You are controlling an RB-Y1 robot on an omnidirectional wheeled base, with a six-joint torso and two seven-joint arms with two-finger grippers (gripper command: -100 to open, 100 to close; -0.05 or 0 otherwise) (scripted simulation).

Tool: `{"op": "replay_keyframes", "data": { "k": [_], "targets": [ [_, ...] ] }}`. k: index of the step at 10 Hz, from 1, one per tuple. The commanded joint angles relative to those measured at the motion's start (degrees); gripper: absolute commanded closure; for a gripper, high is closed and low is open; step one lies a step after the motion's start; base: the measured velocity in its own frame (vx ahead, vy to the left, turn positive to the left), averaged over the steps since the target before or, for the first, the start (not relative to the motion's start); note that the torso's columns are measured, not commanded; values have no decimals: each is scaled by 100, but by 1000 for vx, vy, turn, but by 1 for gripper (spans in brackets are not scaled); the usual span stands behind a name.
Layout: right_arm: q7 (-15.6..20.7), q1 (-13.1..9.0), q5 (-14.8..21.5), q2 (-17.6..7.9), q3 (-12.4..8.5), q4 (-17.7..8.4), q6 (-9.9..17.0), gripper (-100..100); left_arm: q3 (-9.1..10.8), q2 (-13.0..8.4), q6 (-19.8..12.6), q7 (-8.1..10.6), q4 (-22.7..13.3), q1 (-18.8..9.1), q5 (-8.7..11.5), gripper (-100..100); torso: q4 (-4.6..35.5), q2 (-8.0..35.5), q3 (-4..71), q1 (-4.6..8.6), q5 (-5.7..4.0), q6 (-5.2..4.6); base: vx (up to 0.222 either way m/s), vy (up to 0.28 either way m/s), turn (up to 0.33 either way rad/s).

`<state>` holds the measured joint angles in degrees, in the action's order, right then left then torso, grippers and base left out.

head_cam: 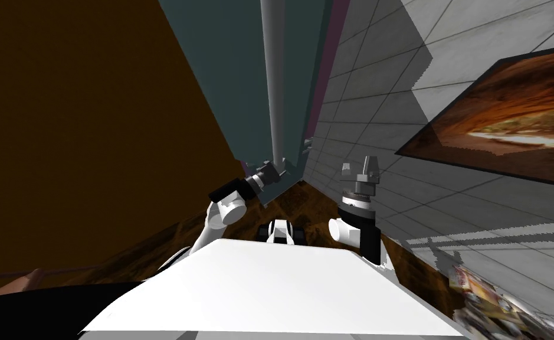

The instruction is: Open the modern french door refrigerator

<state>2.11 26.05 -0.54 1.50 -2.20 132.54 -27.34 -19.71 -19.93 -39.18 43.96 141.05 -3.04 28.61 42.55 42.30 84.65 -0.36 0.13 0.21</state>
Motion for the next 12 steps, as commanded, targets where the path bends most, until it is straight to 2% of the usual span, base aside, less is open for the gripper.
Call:
{"op": "replay_keyframes", "data": {
  "k": [1,3,4,6,8,10,12],
  "targets": [
    [0,2,0,1,1,0,0,0,102,-198,-312,357,256,-284,122,-100,-19,-24,11,59,-16,-8,17,-53,164],
    [0,2,0,3,3,1,-1,0,170,-331,-521,595,426,-473,204,-100,6,-42,43,96,-31,-29,45,-87,109],
    [0,2,0,4,3,2,-1,0,170,-331,-521,595,426,-473,204,-100,19,-8,21,65,-22,-24,45,-62,20],
    [0,2,0,3,2,2,-1,0,238,-463,-729,833,597,-663,286,-100,45,63,-26,-2,1,-9,35,-39,74],
    [0,1,0,2,2,1,0,0,238,-463,-729,833,597,-663,286,-100,63,79,-19,-35,11,-14,4,-12,14],
    [0,1,0,2,2,1,0,0,306,-595,-937,1071,767,-852,367,-100,81,70,0,-15,6,-11,4,-11,80],
    [0,1,0,2,2,1,-1,0,306,-595,-937,1071,767,-852,367,-100,88,70,3,-5,6,-10,21,-20,21]
  ]
}}
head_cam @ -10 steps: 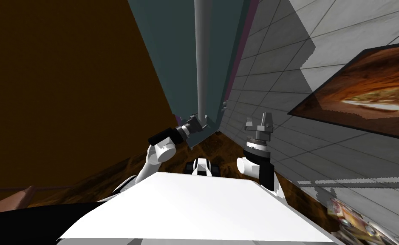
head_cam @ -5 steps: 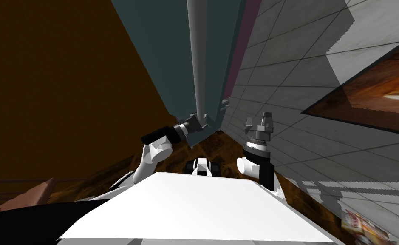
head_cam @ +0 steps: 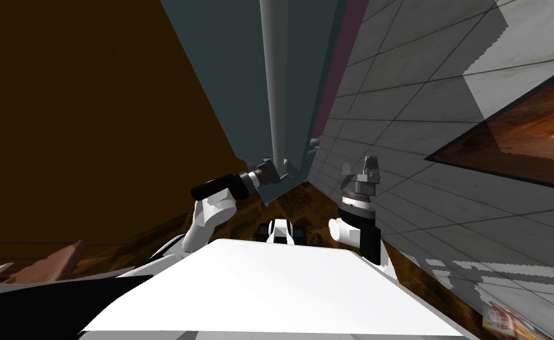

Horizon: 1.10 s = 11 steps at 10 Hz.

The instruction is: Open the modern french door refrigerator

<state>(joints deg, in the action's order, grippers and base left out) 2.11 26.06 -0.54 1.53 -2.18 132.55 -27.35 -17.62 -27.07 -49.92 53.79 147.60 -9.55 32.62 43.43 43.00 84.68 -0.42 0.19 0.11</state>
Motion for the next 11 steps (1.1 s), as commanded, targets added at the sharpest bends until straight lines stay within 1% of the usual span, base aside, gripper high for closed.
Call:
{"op": "replay_keyframes", "data": {
  "k": [1,7,8,9,10,11],
  "targets": [
    [0,-1,0,0,0,0,0,0,97,119,137,89,113,-201,-33,-100,0,2,0,-2,-3,-5,0,0,0],
    [0,-1,0,0,0,0,0,0,97,119,137,89,113,-201,-33,-100,-5,5,-11,5,-6,-3,-1,2,-1],
    [0,-1,0,0,0,0,0,0,39,-69,-150,269,39,-279,49,-100,1,5,-9,8,-8,-5,-5,-22,58],
    [0,-1,0,0,0,0,0,0,39,-69,-150,269,39,-279,49,-100,-21,-2,-9,13,-12,-12,-5,-23,28],
    [0,-1,0,0,0,0,0,0,85,-128,-236,392,62,-417,100,-100,-42,-21,-6,27,-18,-14,-5,-12,20],
    [0,-1,0,0,0,0,0,0,85,-128,-236,392,62,-417,100,-100,-40,-26,-4,37,-23,-12,-2,-7,6]
  ]
}}
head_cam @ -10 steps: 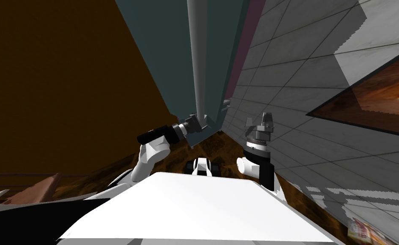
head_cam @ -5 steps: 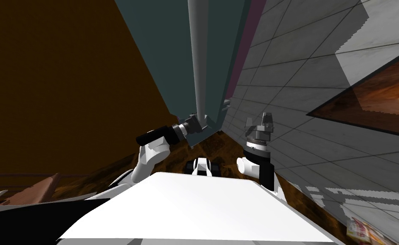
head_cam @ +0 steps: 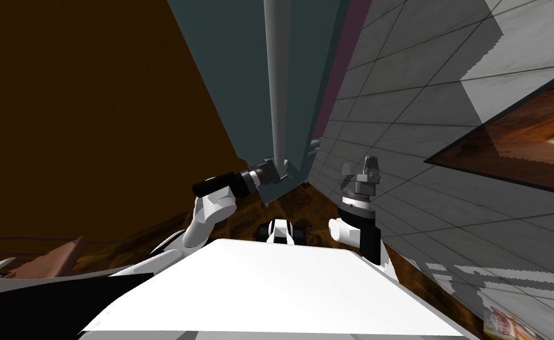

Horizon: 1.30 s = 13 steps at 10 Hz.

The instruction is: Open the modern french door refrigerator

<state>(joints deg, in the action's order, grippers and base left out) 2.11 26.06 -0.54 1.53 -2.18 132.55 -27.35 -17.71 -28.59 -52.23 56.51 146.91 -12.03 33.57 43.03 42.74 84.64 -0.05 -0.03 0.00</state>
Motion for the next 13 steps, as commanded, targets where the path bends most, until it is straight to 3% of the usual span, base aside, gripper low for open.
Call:
{"op": "replay_keyframes", "data": {
  "k": [1,8,9,13],
  "targets": [
    [0,0,0,0,0,0,0,0,141,-36,-91,242,154,-306,56,-100,4,4,-3,2,-1,2,0,-11,22],
    [0,0,0,0,0,0,0,0,141,-36,-91,242,154,-306,56,-100,31,17,9,-10,-1,-5,0,-1,3],
    [0,0,0,0,0,0,0,0,187,-95,-177,364,177,-444,108,-100,21,14,1,-7,2,-3,-1,-6,21],
    [0,0,0,0,0,0,0,0,187,-95,-177,364,177,-444,108,-100,38,30,4,-13,2,-4,-3,-6,7]
  ]
}}
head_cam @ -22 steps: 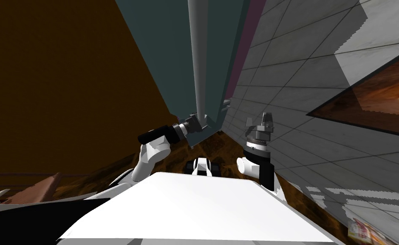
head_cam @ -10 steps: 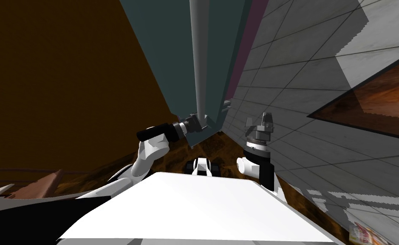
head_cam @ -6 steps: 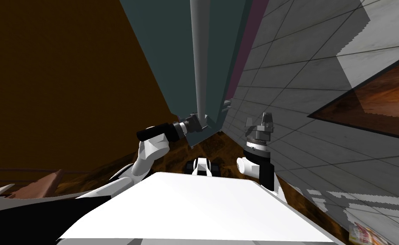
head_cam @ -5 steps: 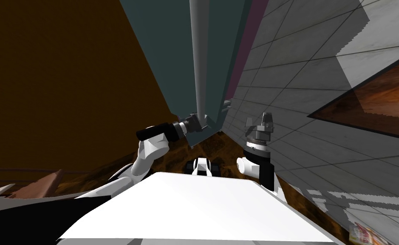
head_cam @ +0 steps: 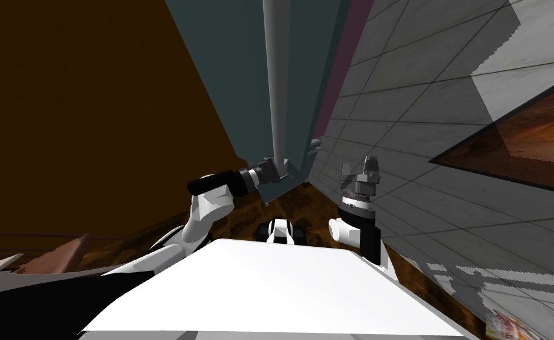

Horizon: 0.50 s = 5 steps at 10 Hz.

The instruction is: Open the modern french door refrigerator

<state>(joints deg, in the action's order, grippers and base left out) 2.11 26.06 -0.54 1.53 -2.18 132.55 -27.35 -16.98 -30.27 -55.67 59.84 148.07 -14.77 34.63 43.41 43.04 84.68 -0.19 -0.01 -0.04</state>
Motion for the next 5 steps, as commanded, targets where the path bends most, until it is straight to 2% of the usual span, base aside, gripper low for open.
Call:
{"op": "replay_keyframes", "data": {
  "k": [1,5],
  "targets": [
    [0,-1,0,0,0,0,0,0,113,73,167,31,61,-170,1,-100,8,-11,17,-4,-3,-5,-14,-5,-6],
    [0,0,0,0,0,0,0,0,113,73,167,31,61,-170,1,-100,1,-8,2,4,-1,-4,3,1,0]
  ]
}}
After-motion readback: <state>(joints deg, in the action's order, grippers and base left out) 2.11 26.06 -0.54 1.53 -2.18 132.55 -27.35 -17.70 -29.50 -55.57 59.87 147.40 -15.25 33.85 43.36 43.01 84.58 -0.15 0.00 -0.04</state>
